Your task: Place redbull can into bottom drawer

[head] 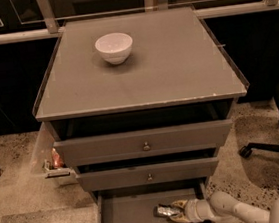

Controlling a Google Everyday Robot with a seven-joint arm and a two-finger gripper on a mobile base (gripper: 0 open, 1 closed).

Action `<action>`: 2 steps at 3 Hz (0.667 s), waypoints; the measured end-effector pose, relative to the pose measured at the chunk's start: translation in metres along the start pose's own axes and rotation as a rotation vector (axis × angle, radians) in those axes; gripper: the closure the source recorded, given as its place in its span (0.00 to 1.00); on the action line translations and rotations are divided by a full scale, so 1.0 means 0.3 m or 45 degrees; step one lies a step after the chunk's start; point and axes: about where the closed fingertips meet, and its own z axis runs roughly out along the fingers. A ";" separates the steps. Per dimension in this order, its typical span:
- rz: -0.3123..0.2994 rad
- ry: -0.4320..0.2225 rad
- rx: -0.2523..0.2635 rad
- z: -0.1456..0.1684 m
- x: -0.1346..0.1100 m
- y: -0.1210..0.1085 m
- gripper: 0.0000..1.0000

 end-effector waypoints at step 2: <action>0.000 0.000 0.000 0.000 0.000 0.000 0.35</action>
Offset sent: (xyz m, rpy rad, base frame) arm 0.0000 0.0000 0.0000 0.0000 0.0000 0.0000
